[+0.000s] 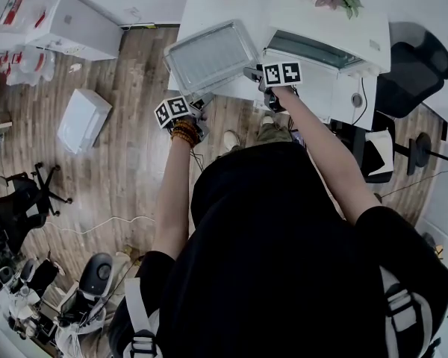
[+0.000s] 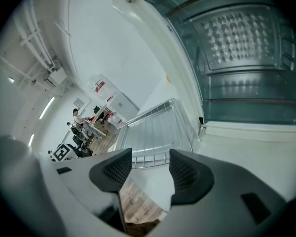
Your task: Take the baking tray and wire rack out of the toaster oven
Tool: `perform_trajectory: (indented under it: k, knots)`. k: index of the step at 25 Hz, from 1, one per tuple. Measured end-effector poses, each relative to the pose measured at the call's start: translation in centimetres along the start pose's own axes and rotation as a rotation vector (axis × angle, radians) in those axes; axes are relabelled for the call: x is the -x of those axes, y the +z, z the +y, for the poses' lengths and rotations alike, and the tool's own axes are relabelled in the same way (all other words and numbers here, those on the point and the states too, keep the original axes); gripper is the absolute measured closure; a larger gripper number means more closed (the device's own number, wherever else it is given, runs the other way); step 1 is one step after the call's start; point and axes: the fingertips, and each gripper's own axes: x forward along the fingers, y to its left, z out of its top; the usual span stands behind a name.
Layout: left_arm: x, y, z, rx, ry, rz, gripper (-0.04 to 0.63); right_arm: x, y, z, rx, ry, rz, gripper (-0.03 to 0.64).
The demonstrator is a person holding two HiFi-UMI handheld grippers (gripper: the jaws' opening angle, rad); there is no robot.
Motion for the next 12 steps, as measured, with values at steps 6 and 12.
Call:
perform_trajectory:
  k: [6,12]
  knots:
    - [1.1,0.4,-4.2,-0.199,-0.006,-0.03,0.325,2.3,1.9,1.9,0.156,-0.02,-0.072,0.379]
    - [3.1,3.2,-10.3,-0.451,-0.024,-0.168,0.325,5.5,4.8,4.0,0.305,-0.07,-0.187,0.379]
